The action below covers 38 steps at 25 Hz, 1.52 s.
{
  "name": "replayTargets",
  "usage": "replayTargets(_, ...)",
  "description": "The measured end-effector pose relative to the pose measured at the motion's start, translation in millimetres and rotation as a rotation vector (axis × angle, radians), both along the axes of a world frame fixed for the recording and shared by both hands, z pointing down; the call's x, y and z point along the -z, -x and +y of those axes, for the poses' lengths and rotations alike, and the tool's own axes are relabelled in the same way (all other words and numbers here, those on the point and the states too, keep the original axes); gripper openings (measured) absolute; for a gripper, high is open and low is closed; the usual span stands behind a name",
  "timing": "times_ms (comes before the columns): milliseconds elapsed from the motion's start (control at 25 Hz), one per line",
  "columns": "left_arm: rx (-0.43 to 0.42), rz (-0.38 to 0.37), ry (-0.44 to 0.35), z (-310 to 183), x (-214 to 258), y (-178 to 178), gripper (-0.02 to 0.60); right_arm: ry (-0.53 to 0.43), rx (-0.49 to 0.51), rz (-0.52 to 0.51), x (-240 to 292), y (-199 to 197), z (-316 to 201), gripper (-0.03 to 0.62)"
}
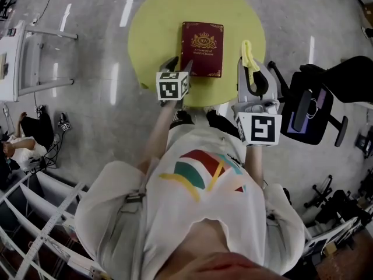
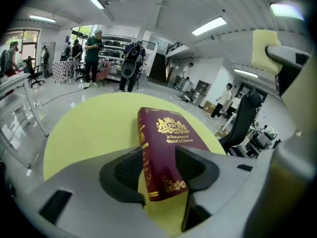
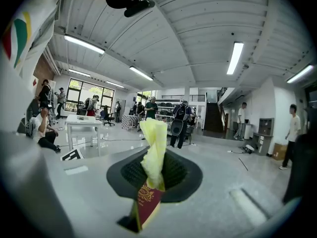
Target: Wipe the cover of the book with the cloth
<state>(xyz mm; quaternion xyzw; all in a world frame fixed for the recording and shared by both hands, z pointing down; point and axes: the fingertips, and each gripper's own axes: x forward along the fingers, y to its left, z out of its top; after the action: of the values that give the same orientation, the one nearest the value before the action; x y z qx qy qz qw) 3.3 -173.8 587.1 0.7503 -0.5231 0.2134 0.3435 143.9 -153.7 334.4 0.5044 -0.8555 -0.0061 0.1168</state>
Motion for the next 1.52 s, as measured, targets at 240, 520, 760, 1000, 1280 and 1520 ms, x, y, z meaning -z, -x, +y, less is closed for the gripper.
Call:
replayTargets(240, 0.015, 0.057, 0.081, 7.9, -19.0, -0.6, 0.207, 0.011, -0.002, 0.019, -3.7, -0.8, 1.1, 0.031)
replayTargets(520, -0.012, 0.132, 0.132, 5.6, -23.2, -1.3, 0.204, 0.027, -0.005, 0.027, -10.6, -2.6, 1.2, 0.031)
replayTargets(760, -0.013, 0.162, 0.137, 6.5, -23.8, -1.8, 0.199, 0.033, 0.024, 0.042, -13.8, 8.6, -2.6, 0.031)
replayTargets(1000, -0.021, 0.18, 0.143, 6.4, -24.8, -2.4, 0.199, 0.069, 0.057, 0.195, -38.0, 24.4, -28.1, 0.031)
replayTargets(1280, -0.019, 0.194, 0.143, 5.7, -25.8, -2.1, 0.198, 0.067, 0.163, 0.614, -105.7, 33.8, -102.3, 0.031)
replayTargets(1520, -0.024, 0.207, 0.151, 5.9, -27.0, -2.2, 0.198, 0.168, 0.292, 0.918, -187.9, 35.8, -147.4, 0.029)
